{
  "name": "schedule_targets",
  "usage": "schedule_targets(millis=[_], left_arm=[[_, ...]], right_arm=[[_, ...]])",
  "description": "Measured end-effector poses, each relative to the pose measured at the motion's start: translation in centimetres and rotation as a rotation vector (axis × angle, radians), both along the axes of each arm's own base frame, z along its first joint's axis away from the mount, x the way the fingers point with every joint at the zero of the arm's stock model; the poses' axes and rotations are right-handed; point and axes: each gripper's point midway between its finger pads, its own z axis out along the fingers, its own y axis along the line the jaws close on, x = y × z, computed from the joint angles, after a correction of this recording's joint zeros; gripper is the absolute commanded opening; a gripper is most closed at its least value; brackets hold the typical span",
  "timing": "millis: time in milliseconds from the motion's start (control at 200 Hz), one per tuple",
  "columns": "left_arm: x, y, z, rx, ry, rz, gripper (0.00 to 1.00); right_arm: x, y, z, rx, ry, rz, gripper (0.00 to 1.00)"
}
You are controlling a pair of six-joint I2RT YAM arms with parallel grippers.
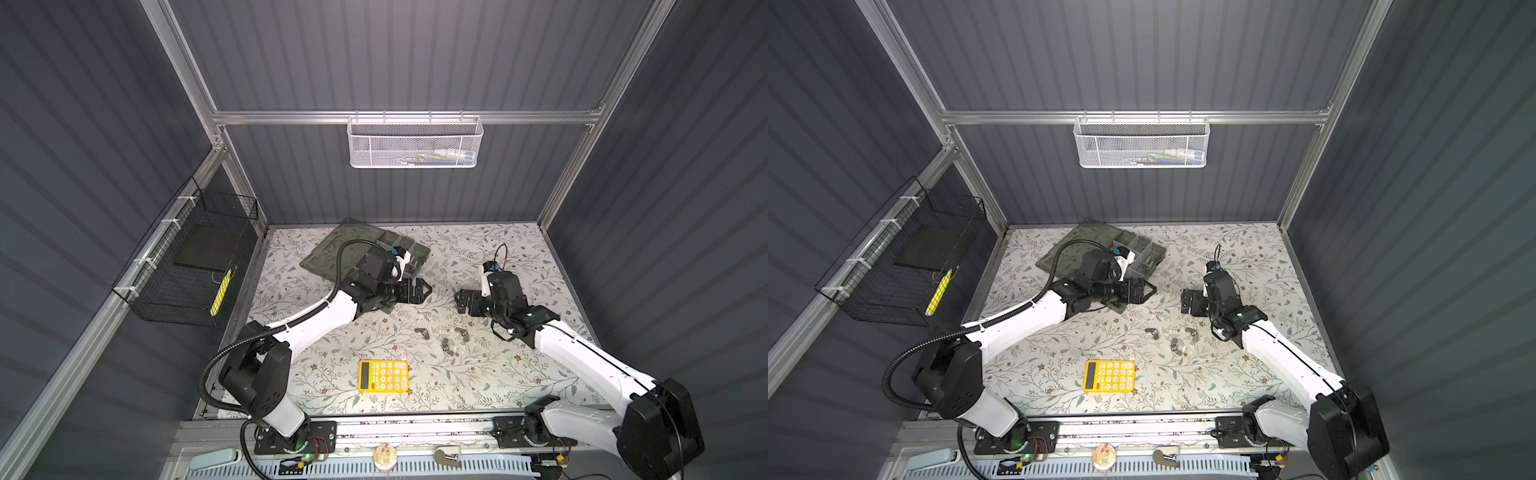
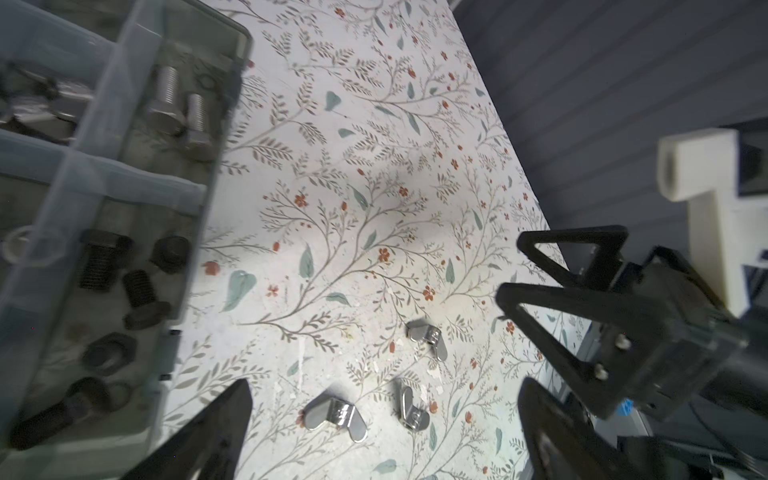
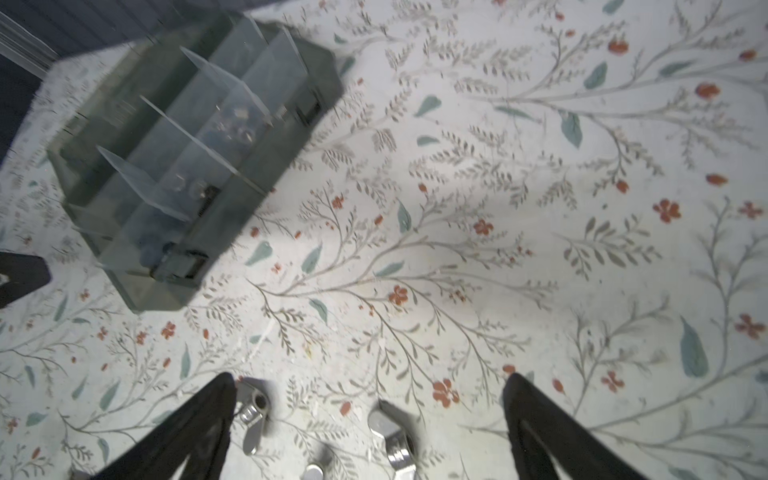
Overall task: Sort the screws and nuts into containers
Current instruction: 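Withdraw the left gripper while the right gripper moves over the wing nuts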
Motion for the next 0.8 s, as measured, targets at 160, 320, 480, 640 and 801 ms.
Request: schedule_targets(millis=[160,320,480,640,801], left_arm=[[-2.0,-1.9,-1.5,-0.018,-0.02,-0.059,1.0],[-3.4,-2.9,-4.1,-0.005,-0.012,-0.1,1.0],[-4.6,-3.1,-5.5,0.008,-0.02,-0.132,1.0],[-5.2,-2.6,-6.3,0.005,-0.043,-0.145,1.0],[-5.5,-2.1,-7.0,0.02,-0.046,-0.144,1.0]], right_arm=[[-2.1,-0.7,-3.3,-0.023,0.118,-0.009,0.9],[-3.4,-0.7,-5.2,-0.007,0.187,-0.017,0.79],[-4.6,-0.7,-6.9,0.0,0.253,-0.023,0.68],[-5.2,-0.3,-8.3,-0.014,0.313,-0.021,0.61],[-5.3,0.2,-9.2,-0.034,0.362,-0.018,0.57]])
